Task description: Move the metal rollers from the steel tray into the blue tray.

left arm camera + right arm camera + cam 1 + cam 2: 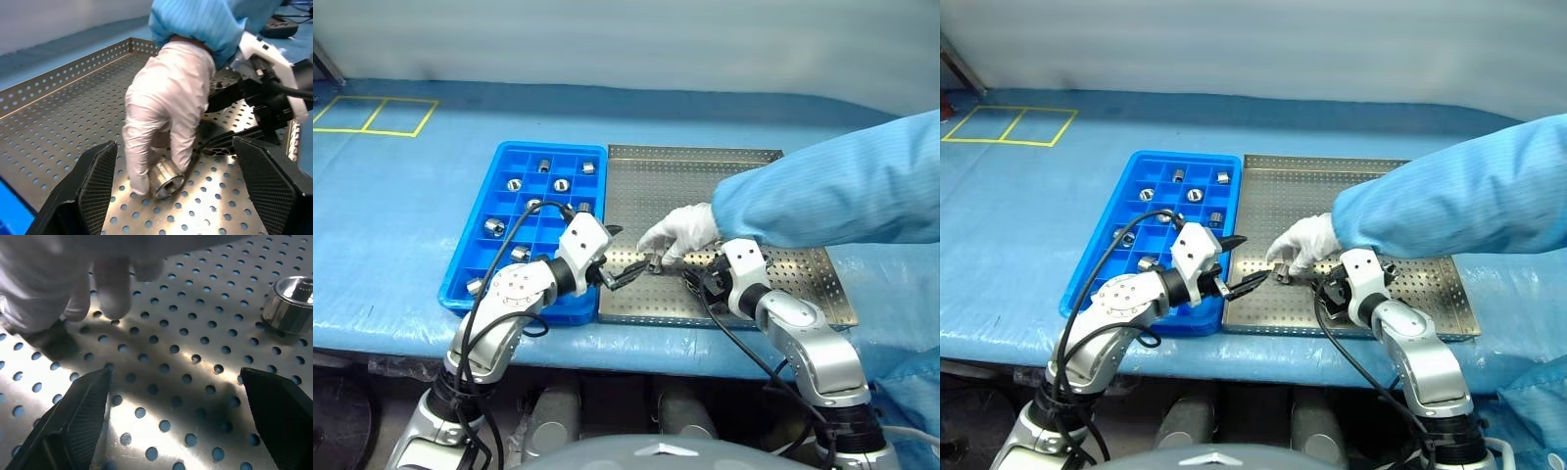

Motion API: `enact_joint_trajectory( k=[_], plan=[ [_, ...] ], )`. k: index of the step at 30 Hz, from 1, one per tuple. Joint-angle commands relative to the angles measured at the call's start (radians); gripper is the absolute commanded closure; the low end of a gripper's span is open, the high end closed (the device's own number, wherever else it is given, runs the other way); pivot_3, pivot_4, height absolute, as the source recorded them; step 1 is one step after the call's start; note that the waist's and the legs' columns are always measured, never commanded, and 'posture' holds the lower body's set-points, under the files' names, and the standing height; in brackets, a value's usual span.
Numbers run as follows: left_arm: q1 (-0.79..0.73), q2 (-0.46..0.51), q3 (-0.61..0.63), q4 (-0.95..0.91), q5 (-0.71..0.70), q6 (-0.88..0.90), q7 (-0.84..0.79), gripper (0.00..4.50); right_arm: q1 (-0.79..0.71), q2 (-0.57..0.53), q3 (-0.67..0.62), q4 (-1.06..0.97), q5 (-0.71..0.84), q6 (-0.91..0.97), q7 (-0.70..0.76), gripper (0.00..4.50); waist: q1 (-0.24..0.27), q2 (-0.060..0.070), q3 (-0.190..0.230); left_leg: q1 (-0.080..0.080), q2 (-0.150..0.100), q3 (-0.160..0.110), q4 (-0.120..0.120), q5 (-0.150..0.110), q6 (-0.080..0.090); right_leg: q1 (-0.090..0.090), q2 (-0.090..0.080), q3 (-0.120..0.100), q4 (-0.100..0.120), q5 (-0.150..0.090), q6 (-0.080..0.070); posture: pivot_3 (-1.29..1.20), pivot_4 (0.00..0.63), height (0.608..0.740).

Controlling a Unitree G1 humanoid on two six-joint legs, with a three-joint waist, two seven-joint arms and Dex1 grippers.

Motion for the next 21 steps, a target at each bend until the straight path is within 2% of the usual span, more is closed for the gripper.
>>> enact_joint_trajectory(
  k=[1, 13, 21],
  plan=[
    [0.001, 0.009, 0.026, -0.012, 0.011, 0.018, 0.034, 0.41, -0.035, 0.01, 0.014, -0.045, 0.034, -0.033, 0.032, 0.0, 0.0, 0.0, 0.0, 0.0, 0.0, 0.0, 0.0, 0.0, 0.0, 0.0, 0.0, 0.0, 0.0, 0.0, 0.0, 0.13, 0.15, 0.74],
    [0.028, 0.014, 0.022, -0.034, 0.014, 0.023, 0.056, 0.41, -0.102, 0.04, 0.104, -0.008, 0.063, -0.053, 0.086, 0.0, 0.007, 0.0, 0.0, 0.0, 0.0, 0.0, 0.0, 0.0, 0.0, 0.0, 0.0, 0.0, 0.0, 0.0, 0.0, 0.16, 0.15, 0.74],
    [0.048, 0.027, 0.036, -0.043, 0.013, 0.028, 0.068, 0.41, -0.178, 0.113, 0.153, 0.149, 0.064, -0.149, 0.13, 0.0, 0.005, 0.0, 0.0, 0.0, 0.0, 0.0, 0.0, 0.0, 0.0, 0.0, 0.0, 0.0, 0.0, 0.0, 0.0, 0.17, 0.15, 0.74]
  ],
)
